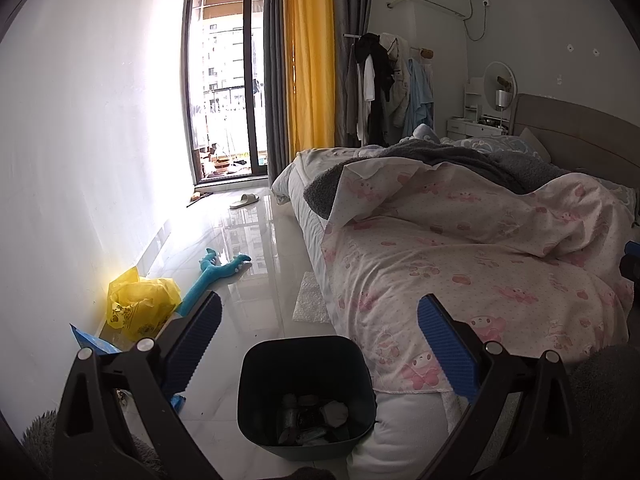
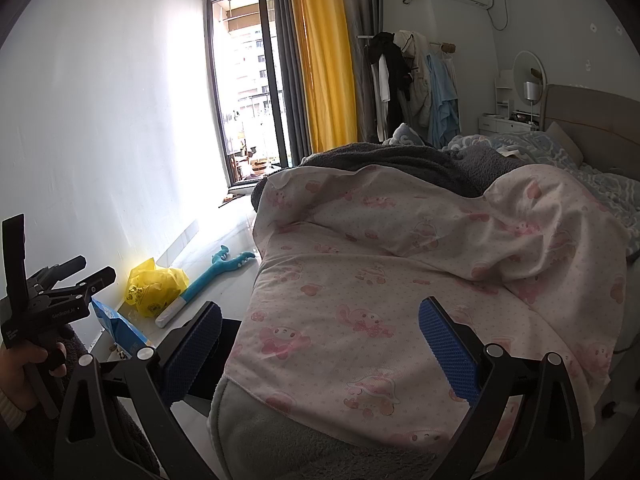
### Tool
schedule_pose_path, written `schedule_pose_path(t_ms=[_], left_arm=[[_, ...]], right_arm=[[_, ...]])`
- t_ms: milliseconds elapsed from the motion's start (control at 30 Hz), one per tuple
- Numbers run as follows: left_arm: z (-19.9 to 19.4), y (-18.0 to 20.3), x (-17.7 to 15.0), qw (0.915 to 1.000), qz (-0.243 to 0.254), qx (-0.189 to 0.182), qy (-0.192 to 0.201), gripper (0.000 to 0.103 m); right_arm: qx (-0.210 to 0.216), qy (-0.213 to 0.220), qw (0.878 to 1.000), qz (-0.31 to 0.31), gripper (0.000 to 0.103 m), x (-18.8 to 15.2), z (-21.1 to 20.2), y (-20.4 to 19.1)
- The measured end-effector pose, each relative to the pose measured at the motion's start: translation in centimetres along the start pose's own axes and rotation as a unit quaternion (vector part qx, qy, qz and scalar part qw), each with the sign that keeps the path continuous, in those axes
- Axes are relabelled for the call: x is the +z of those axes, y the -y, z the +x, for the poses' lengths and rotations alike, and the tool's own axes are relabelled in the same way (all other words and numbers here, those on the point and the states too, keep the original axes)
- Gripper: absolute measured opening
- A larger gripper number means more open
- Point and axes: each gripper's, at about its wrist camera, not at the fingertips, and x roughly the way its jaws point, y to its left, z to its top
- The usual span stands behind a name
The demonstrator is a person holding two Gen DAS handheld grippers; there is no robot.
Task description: Collect trash
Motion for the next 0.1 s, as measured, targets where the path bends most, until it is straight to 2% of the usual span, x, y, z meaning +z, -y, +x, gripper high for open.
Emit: schedule_pose_path(t_ms=[100], left_arm=[[0.01,0.05,-0.03,1.0000,0.000,0.000,0.000,0.100]], right_arm=[[0.000,0.000,1.000,0.000,0.100,0.02,-0.01,0.00]])
